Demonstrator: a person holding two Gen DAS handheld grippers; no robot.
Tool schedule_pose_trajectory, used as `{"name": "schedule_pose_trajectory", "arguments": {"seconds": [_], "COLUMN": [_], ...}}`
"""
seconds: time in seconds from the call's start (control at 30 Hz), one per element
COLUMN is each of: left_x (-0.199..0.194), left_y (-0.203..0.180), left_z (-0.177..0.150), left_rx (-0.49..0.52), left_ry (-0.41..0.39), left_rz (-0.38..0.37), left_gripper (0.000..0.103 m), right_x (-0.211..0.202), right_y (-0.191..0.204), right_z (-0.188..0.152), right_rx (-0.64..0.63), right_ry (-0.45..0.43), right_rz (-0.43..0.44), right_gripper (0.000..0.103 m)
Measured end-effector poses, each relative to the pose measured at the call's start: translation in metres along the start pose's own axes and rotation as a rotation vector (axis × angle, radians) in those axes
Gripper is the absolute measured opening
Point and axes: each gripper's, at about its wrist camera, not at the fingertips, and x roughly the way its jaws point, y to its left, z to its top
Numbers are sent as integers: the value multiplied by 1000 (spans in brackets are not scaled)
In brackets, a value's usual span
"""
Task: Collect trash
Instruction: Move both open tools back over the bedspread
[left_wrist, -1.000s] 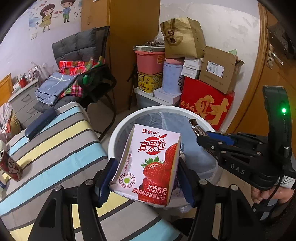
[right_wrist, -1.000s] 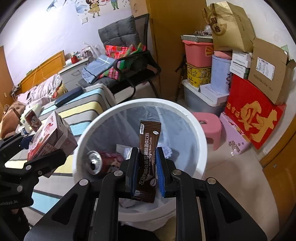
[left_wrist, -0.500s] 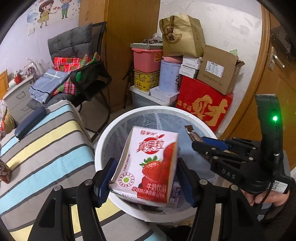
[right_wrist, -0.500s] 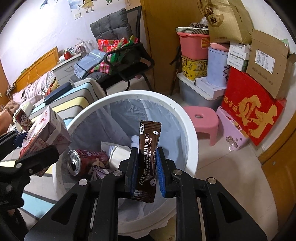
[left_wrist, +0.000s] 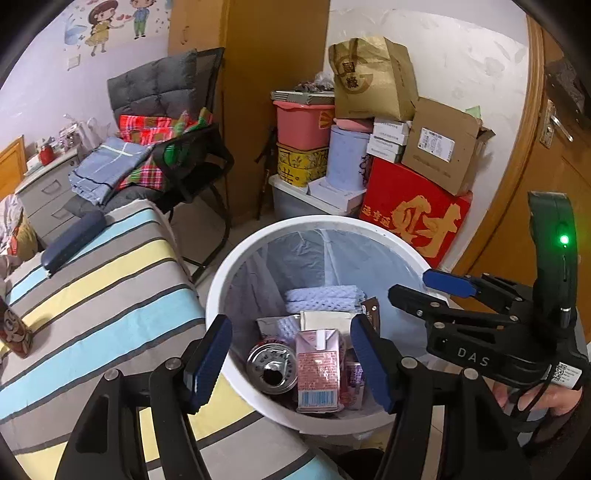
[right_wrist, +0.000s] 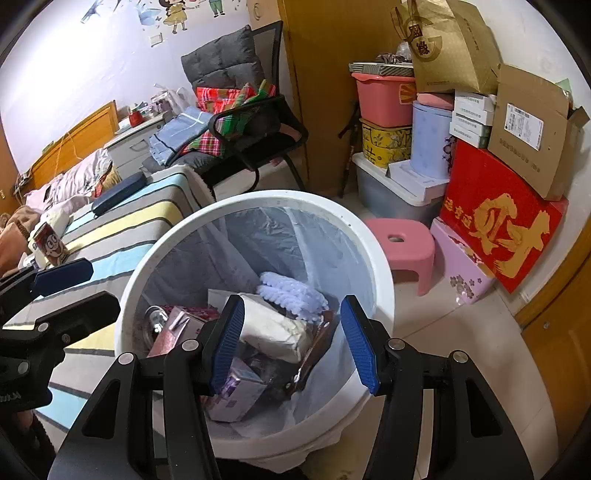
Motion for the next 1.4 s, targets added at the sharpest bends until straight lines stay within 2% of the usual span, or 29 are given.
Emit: {"name": "schedule_pose_trajectory", "arguments": {"seconds": [0.27,0.67,0.97,1.13,1.4], "left_x": [-19,-65,-94,-112,-143], "left_y": [11,41,79,100,163], "left_z": [-5,-21,-38,-48,-72], "left_rx": [-27,-76,-136,-159,-257], "left_ry": [-23,-79,-107,-134,-147], "left_rz": [22,104,170,230,316], "left_gripper": [66,66,66,66,66], "right_x": [-10,-21,-24,-23,-15], "right_y": [10,40,71,91,136], "right_z": [-2,-2,-1,-1,-1], "right_rx": [0,-40,-92,-113,-182], "right_ry": [-22,-68,-89,-98,-94], "right_rz": [14,69,117,153,233], "right_gripper": [56,56,56,56,56]}}
